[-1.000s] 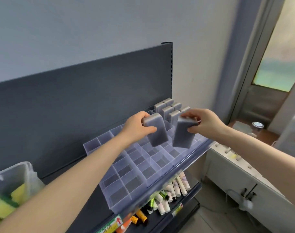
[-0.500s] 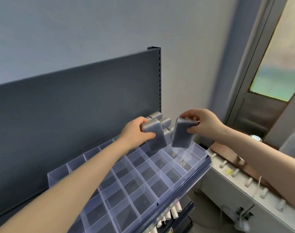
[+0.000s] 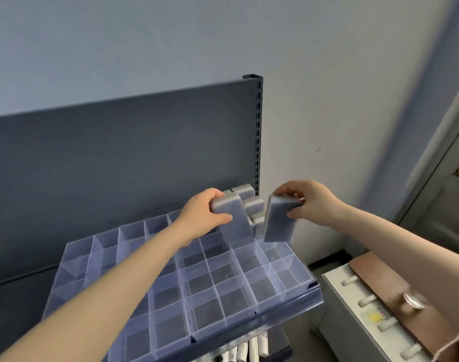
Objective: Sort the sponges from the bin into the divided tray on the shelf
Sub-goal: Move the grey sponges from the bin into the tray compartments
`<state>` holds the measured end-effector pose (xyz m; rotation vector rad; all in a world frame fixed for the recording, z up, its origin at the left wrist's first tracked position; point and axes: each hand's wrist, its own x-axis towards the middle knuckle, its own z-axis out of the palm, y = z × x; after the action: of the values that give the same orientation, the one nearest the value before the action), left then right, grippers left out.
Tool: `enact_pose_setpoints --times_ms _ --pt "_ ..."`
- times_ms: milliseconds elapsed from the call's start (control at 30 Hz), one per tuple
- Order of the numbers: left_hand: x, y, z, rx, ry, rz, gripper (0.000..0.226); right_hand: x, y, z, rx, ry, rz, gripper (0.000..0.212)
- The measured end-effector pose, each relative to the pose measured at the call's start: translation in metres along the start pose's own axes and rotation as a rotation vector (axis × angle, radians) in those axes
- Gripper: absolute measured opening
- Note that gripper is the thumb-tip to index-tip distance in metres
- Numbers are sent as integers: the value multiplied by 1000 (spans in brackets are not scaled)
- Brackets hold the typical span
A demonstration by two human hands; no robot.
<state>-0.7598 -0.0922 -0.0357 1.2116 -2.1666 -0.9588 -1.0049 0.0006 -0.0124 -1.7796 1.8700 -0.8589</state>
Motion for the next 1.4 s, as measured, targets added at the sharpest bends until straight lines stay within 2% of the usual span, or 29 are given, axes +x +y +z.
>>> enact_pose_setpoints --times_ms 267,600,867,1100,1400 --pt "-19 11 22 -18 125 -137 36 13 28 0 79 -150 -133 52" --pt "-34 11 52 -28 92 -233 40 16 51 11 81 -204 -175 52" --pt "-30 2 67 54 73 -182 36 10 60 17 3 -203 -150 52" --pt "-27 -2 71 200 40 -122 46 9 57 28 -43 -199 -161 53" --pt "-27 -5 82 432 51 -18 55 7 53 40 -301 -185 -199 56"
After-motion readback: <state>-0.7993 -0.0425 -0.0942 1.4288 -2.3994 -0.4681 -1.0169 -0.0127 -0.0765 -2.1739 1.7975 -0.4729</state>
